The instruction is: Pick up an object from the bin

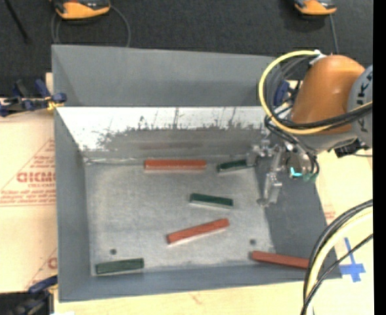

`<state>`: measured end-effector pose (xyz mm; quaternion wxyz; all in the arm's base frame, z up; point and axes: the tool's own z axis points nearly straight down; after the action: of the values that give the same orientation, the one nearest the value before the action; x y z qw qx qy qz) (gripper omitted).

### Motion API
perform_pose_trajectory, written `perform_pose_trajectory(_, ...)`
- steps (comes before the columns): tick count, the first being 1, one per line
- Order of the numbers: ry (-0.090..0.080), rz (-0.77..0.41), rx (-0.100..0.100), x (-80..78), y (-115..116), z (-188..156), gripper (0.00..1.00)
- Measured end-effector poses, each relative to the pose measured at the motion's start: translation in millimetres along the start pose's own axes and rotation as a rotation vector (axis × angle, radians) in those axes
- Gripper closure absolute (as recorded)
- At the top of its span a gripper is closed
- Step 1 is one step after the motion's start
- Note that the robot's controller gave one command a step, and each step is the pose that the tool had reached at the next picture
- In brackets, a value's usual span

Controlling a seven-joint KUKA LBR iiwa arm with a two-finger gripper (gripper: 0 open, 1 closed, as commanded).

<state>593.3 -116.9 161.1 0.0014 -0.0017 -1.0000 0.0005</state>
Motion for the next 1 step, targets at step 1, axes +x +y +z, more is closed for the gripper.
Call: perform_pose_trajectory(1, -0.019, -0.046, 0.002, -27.6, 30.4, -105.0, 0.00)
